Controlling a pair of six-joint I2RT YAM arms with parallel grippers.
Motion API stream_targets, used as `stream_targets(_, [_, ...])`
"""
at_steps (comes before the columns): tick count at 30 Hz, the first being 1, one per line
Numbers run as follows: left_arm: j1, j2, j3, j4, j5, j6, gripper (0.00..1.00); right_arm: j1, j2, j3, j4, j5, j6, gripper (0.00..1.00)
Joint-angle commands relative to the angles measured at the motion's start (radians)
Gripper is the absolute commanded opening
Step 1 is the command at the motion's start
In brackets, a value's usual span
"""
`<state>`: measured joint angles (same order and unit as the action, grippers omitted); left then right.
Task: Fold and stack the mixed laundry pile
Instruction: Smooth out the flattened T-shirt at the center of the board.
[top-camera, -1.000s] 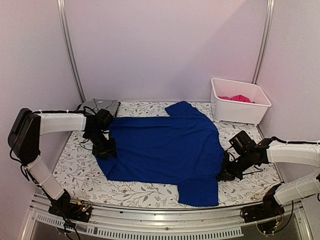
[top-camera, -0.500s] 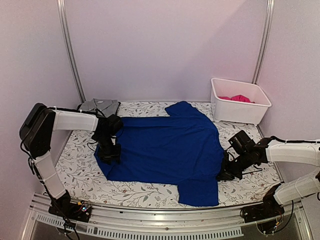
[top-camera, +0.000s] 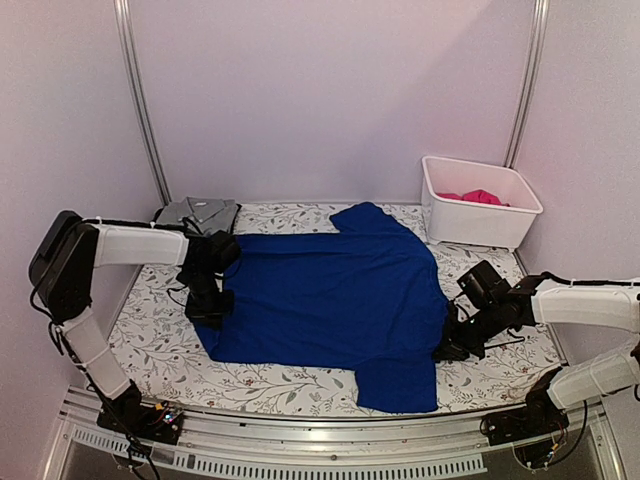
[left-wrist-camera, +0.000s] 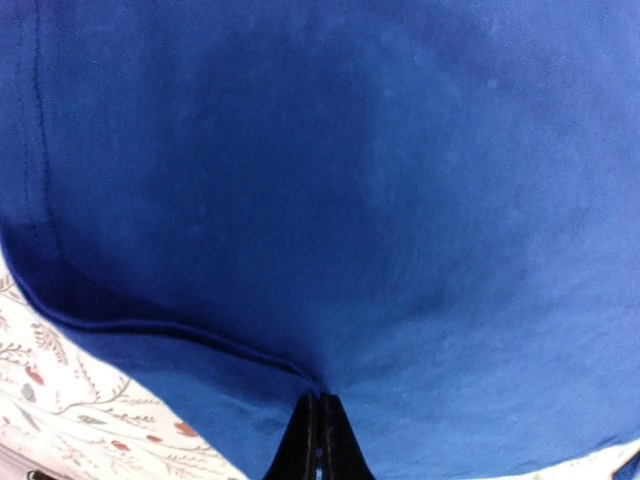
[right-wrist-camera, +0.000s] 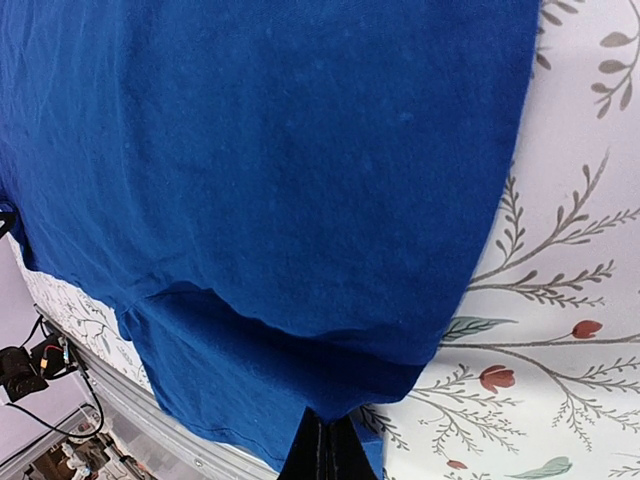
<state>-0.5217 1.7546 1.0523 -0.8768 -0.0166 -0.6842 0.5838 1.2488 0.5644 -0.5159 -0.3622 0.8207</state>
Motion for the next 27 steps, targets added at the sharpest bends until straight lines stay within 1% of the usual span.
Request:
stream_targets(1, [0.006, -0.106, -0.042, -0.039, -0.028, -0.049, 0.0, -0.01, -0.012, -0.003, 0.0, -0.007, -0.015, 0.0])
stream_targets(5, [0.017, -0.224, -0.12, -0.053, 0.005, -0.11, 0.0, -0.01, -0.027, -0.004, -0.003, -0.02, -0.013, 0.0])
stream_targets(8, [0.036, -0.34, -0.218, -0.053, 0.056, -0.167, 0.0, -0.01, -0.036, -0.011, -0.008, -0.032, -0.009, 0.0])
stream_targets(10, [0.056, -0.408, -0.292, -0.061, 0.058, -0.205, 0.0, -0.01, -0.042, -0.02, -0.01, -0.04, -0.012, 0.0])
stream_targets(12, [0.094, -0.467, -0.359, -0.084, 0.042, -0.243, 0.0, -0.01, -0.047, -0.028, -0.01, -0.048, -0.012, 0.0])
stream_targets(15, [0.159, -0.534, -0.422, -0.067, 0.025, -0.261, 0.0, -0.01, -0.045, -0.034, -0.003, -0.063, -0.019, 0.0])
stream_targets(18, [0.234, -0.545, -0.425, -0.049, 0.02, -0.245, 0.01, -0.01, -0.034, -0.034, -0.001, -0.073, -0.038, 0.0])
stream_targets(19, [0.256, -0.543, -0.422, -0.042, 0.019, -0.242, 0.05, -0.01, -0.029, -0.032, -0.001, -0.075, -0.046, 0.0])
stream_targets(21, [0.282, -0.544, -0.418, -0.045, 0.02, -0.254, 0.25, -0.01, -0.023, -0.031, -0.001, -0.079, -0.053, 0.0])
stream_targets(22, [0.292, -0.548, -0.419, -0.049, 0.018, -0.258, 0.32, -0.01, -0.022, -0.031, -0.003, -0.08, -0.056, 0.0])
stream_targets(26, [0.311, -0.578, -0.429, -0.06, 0.064, -0.254, 0.53, -0.01, -0.016, -0.036, -0.004, -0.095, -0.054, 0.0])
stream_targets(27, [0.312, -0.588, -0.43, -0.064, 0.079, -0.255, 0.55, -0.01, -0.016, -0.039, -0.002, -0.103, -0.052, 0.07])
